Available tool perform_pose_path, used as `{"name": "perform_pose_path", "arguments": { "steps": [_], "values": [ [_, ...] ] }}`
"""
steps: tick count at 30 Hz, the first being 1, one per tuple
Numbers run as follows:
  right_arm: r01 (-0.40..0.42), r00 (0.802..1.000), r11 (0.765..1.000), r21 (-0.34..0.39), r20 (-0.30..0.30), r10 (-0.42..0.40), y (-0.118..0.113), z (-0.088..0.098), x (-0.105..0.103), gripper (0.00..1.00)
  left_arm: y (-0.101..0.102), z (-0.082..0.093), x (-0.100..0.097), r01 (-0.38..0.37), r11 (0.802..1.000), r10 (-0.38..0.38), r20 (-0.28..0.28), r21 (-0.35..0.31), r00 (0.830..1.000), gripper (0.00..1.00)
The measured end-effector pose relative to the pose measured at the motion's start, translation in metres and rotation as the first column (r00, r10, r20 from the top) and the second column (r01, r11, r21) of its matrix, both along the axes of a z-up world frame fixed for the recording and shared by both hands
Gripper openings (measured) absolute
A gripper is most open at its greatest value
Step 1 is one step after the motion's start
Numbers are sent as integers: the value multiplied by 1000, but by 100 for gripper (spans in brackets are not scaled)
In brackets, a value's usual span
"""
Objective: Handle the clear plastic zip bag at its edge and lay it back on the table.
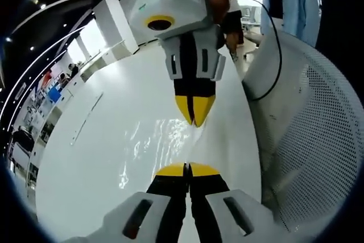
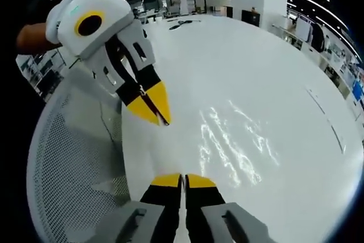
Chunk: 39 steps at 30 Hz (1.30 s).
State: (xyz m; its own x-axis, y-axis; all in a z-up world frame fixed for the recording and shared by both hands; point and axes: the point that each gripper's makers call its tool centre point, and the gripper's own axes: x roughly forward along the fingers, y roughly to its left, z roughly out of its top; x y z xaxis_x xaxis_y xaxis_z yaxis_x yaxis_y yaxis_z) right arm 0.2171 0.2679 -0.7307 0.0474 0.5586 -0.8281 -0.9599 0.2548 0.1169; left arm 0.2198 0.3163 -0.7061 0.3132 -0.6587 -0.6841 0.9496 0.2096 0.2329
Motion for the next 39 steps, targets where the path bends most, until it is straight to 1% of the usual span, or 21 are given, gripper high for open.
{"name": "perform_pose_path", "arguments": {
  "steps": [3, 7, 10, 13, 16, 23, 27, 32, 35, 38, 39],
  "values": [
    [-8, 1000, 1000, -15, -6, 7, -1, 0, -3, 0, 0, 0, -1, 6, 1000, -6, 5, 9, 1000, 0],
    [0, 1000, 999, -37, -8, 0, -4, 1, -4, 0, 2, 0, -2, 4, 1000, -4, 6, 16, 1000, 9],
    [15, 1000, 999, -51, -9, -15, -5, 0, -2, 0, 4, 2, -2, 6, 1000, -6, 21, 23, 1000, 12],
    [26, 1000, 997, -71, -7, -26, -8, -1, -2, 0, 4, 6, 1, 13, 1000, -14, 56, 22, 998, 18],
    [26, 1000, 997, -79, -14, -28, -6, -1, -3, 0, 0, 14, 0, 34, 999, -33, 80, -1, 996, 21],
    [25, 1000, 995, -92, -17, -26, 1, -2, -1, 0, -5, 17, -3, 59, 998, -59, 89, -5, 994, 17],
    [22, 1000, 996, -91, -19, -24, 4, -1, 1, 0, -8, 16, -9, 91, 996, -90, 85, -2, 992, 14],
    [16, 1000, 996, -90, -16, -18, 7, 1, 1, 0, -10, 9, -12, 117, 993, -118, 84, 26, 989, 12],
    [1, 1000, 996, -93, -3, -2, 9, 3, 1, 0, -13, 9, -13, 125, 992, -127, 86, 28, 988, 11],
    [-19, 1000, 997, -80, 10, 20, 12, 9, -2, 0, -14, 8, -13, 130, 991, -133, 94, 39, 987, 10],
    [-25, 1000, 997, -78, 15, 26, 13, 11, -2, 0, -14, 6, -12, 128, 990, -133, 99, 52, 986, 10]
  ]
}}
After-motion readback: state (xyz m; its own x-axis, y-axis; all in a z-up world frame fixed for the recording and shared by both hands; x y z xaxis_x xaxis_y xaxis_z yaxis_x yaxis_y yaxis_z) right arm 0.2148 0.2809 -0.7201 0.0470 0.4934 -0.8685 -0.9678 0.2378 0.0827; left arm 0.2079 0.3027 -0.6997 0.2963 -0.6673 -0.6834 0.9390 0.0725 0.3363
